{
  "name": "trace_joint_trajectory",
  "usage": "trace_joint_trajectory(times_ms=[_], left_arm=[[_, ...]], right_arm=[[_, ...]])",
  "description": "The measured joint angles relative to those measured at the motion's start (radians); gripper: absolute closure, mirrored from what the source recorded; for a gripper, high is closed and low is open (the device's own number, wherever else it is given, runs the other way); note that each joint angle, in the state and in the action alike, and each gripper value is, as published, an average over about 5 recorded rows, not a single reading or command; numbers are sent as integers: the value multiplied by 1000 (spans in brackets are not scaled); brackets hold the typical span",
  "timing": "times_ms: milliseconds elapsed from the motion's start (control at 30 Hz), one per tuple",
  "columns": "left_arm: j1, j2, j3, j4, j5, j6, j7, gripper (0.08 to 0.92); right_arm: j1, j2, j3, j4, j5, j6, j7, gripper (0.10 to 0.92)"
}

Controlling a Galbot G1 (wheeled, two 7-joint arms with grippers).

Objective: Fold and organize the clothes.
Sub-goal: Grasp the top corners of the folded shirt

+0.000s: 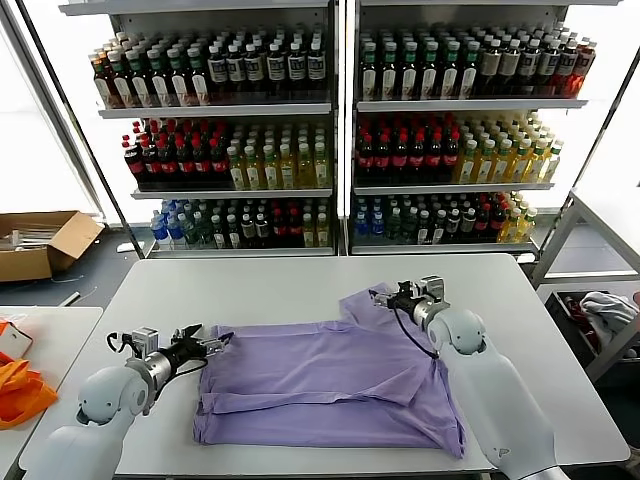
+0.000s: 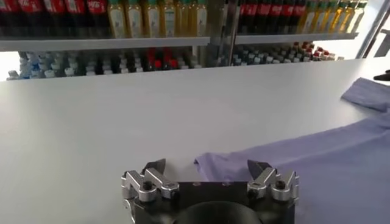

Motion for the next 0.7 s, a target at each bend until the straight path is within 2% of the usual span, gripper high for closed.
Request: trace_joint_trajectory(times_ms=[133, 700], left_arm=[[5, 1, 5, -2, -9, -1, 5, 241], [21, 8, 17, -10, -41, -4, 32, 732]], right_arm=[[-1, 4, -7, -11, -5, 0, 1, 341], [-30, 19, -1, 21, 47, -2, 29, 843]])
